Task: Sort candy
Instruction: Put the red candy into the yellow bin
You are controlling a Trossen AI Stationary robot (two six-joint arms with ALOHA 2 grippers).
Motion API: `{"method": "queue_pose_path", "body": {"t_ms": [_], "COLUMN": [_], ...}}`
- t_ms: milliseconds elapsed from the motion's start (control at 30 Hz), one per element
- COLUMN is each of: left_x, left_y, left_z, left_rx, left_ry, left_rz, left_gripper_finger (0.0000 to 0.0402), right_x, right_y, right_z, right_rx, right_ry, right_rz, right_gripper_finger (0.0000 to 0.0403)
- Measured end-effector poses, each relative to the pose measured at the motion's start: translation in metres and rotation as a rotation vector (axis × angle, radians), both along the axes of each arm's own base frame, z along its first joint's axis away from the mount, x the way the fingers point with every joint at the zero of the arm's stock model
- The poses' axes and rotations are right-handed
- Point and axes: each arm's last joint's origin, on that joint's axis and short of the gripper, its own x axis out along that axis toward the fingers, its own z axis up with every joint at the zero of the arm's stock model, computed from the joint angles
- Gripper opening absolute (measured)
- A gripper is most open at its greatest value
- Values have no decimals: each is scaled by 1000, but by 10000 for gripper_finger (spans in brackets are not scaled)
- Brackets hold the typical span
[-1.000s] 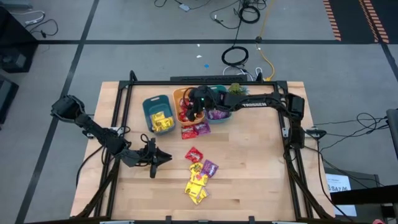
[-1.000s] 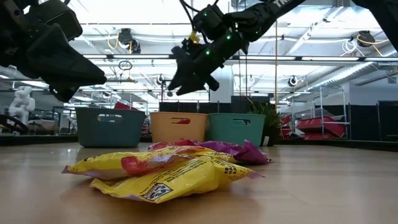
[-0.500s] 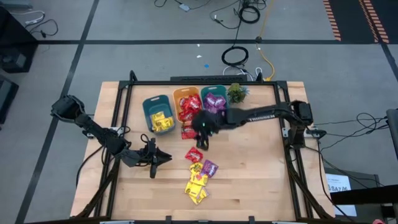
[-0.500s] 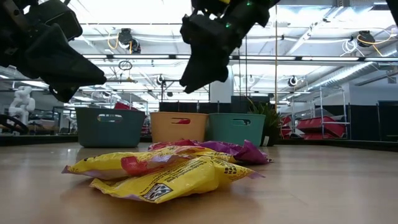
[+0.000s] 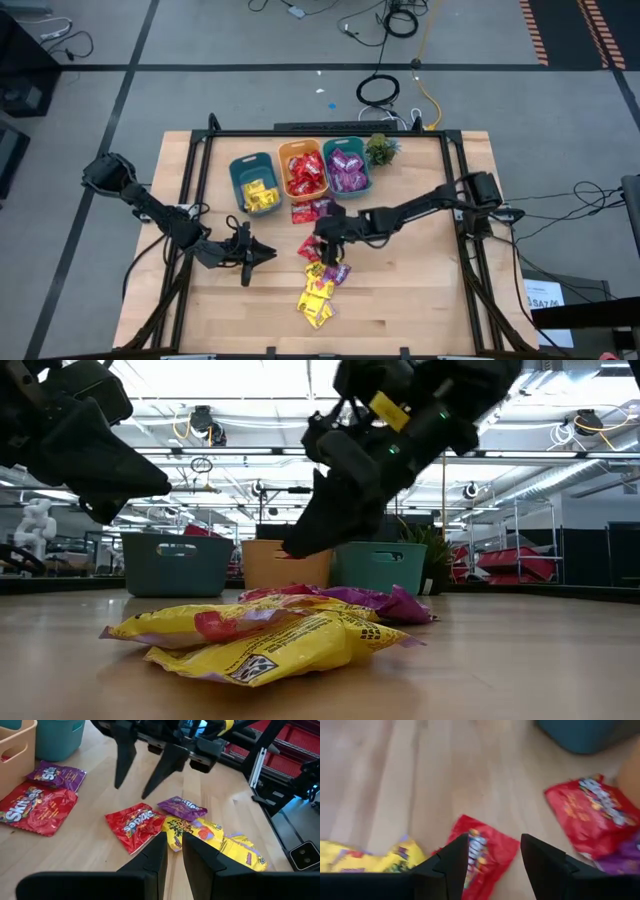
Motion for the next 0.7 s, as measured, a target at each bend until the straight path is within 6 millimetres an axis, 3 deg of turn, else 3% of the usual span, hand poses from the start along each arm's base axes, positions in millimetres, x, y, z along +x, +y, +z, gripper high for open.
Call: {"method": "queue_pose_path", "body": {"t_ms": [133,300,433,567,633,700], "left_x": [0,0,0,0,0,0], "left_y": [0,0,0,0,0,0], "left_z": [0,0,0,0,0,0], "left_rx": [0,0,0,-1,0,0], "left_ry": [0,0,1,2,3,3], "left_rz": [0,1,0,1,1,1], "left_gripper_finger": [68,68,68,68,68,68], "right_x": [-6,-7,3,5,4,1], "right_y": [4,8,10,10,10,10], "right_z": [-17,-55,-74,-78,-71,-62], "right_rx": [38,30,35,45,41,15], "right_ry": [-106,-65,-49,-37,-33,-24], "right_rz": [-3,7,-13,-16,1,31], "right_gripper_finger": [171,171,165,97,41,26]}}
